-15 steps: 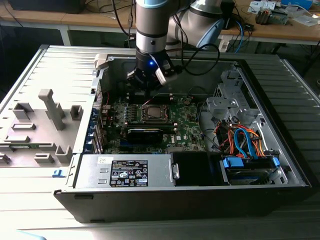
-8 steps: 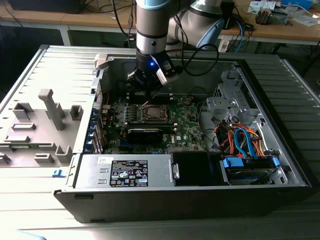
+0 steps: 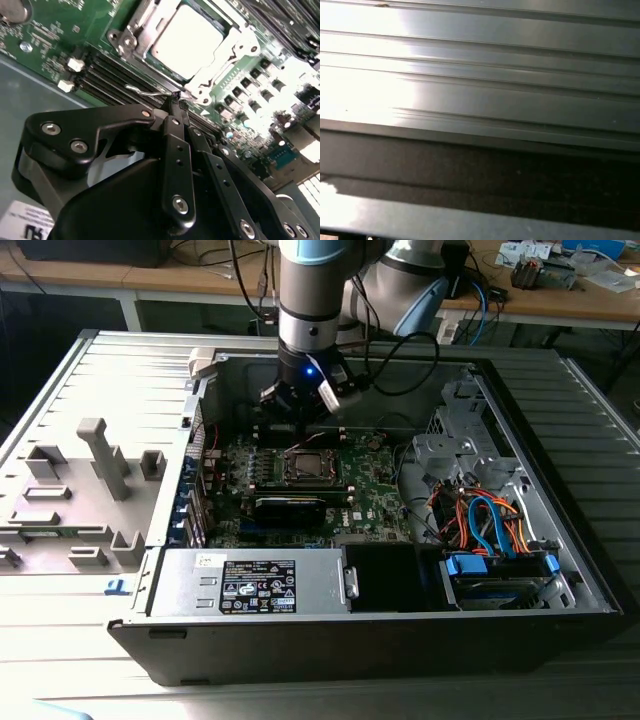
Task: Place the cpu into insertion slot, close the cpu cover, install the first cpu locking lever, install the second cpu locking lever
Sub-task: 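Install the first cpu locking lever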
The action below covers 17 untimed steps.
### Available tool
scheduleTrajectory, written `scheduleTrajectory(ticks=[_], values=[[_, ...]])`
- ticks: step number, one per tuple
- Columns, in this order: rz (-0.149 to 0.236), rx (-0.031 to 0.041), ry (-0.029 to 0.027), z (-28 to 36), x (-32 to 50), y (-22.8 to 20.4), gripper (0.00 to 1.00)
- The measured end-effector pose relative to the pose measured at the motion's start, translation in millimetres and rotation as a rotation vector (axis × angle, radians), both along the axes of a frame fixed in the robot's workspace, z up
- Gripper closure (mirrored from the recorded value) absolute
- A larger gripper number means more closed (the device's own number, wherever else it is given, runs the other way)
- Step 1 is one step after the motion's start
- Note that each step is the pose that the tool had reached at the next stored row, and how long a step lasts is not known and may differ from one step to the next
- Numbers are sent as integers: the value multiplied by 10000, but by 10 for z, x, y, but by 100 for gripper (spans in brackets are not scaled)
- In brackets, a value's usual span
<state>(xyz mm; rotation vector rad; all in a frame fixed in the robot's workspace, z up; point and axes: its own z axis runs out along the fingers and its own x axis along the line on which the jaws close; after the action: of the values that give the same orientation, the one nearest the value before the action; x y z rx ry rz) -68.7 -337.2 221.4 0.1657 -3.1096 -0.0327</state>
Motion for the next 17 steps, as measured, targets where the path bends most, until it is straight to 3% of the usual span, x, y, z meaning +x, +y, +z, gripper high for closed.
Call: scheduleTrajectory(ticks=[11, 17], values=[[-1, -56, -1, -96, 90, 0, 89], [-1, -137, -1, -151, 186, 0, 89]])
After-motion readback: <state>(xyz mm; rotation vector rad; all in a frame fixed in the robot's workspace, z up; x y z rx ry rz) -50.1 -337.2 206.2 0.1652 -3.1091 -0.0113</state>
